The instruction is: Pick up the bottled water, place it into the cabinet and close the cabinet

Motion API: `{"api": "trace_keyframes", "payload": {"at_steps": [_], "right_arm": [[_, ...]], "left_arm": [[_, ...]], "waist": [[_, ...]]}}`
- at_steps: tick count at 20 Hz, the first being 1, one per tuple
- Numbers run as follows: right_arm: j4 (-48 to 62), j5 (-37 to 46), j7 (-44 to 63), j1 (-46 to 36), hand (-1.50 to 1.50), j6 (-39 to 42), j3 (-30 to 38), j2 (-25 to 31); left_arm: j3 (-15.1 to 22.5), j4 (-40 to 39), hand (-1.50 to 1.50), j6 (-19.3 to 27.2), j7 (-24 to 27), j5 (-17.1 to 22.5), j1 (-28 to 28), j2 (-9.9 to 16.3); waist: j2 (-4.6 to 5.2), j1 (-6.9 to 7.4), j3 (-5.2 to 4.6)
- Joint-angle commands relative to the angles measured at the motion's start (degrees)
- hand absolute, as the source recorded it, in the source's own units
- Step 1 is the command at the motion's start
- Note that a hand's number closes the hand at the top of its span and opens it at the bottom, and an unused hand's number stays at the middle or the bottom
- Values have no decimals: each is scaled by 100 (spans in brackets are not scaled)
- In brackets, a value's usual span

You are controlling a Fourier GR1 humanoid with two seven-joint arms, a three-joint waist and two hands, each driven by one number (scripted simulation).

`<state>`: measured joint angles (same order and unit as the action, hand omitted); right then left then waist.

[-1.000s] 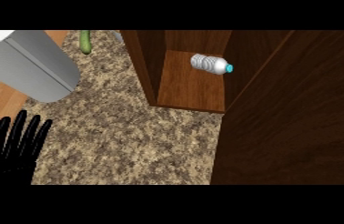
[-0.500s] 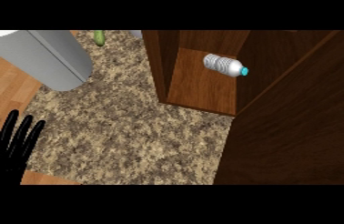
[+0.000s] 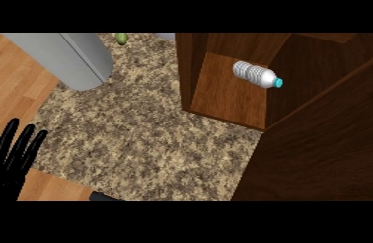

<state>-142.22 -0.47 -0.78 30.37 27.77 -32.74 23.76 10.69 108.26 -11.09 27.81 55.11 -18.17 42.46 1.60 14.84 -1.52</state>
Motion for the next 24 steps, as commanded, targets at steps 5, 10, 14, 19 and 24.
{"api": "trace_keyframes", "payload": {"at_steps": [5, 10, 14, 19, 24], "right_arm": [[-50, 169, 787, -968, 150, 289, -733, 19], [62, 74, 1074, -1396, 150, 337, -740, 10], [125, -36, 1198, -1651, 150, 265, -669, -146], [290, -370, 1267, -1629, 150, 205, -723, -369], [543, -931, 1247, -1583, 150, 479, -929, -349]], "left_arm": [[-147, -97, -150, -140, -46, 72, 56, 137], [-159, -104, -150, -232, -80, 111, 82, 181], [-238, -156, -150, -261, -69, 162, 165, 192], [-238, -231, -150, -310, -71, 176, 149, 185], [-337, -266, -150, -364, -54, 225, 247, 216]], "waist": [[18, 75, -24], [26, 80, -29], [55, 9, -28], [120, -27, -19], [238, 149, -8]]}}
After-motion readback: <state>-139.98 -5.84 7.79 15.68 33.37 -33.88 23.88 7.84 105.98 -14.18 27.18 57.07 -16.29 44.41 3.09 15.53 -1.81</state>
